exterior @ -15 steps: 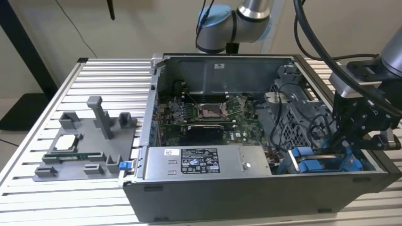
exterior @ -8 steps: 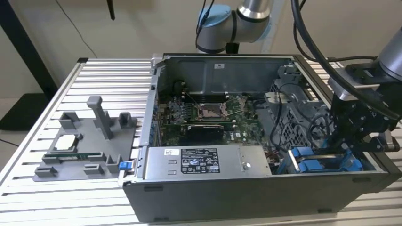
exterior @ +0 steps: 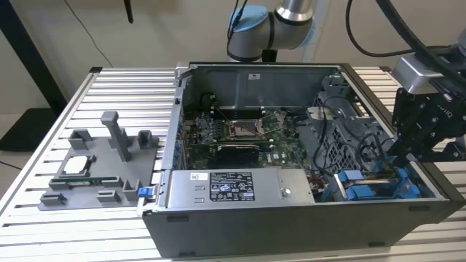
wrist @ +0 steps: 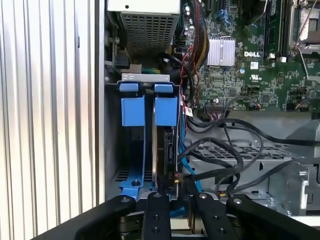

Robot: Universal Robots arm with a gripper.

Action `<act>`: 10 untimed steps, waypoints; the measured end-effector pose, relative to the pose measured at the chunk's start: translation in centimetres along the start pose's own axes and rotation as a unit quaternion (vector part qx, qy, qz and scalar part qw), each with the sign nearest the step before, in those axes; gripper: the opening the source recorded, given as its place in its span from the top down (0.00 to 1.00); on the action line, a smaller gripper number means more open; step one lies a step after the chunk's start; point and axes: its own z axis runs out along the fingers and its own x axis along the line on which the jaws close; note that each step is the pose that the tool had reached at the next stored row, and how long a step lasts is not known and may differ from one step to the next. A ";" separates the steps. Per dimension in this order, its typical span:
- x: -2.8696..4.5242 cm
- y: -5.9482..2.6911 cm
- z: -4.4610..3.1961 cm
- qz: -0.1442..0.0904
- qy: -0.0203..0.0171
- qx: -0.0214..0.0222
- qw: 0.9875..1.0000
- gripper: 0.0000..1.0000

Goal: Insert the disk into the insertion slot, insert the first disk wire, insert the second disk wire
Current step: 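Insert the first disk wire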

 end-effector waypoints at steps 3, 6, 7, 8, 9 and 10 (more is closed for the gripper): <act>0.00 0.00 0.01 0.000 0.000 0.000 1.000 0.00; -0.06 -0.25 0.00 0.000 0.000 0.000 1.000 0.00; -0.13 -0.36 0.00 0.000 0.000 0.000 1.000 0.00; -0.20 -0.44 -0.04 0.000 0.000 -0.001 1.000 0.00; -0.31 -0.46 -0.13 0.000 0.000 -0.002 1.000 0.00; -0.40 -0.47 -0.27 0.000 0.000 -0.002 1.000 0.00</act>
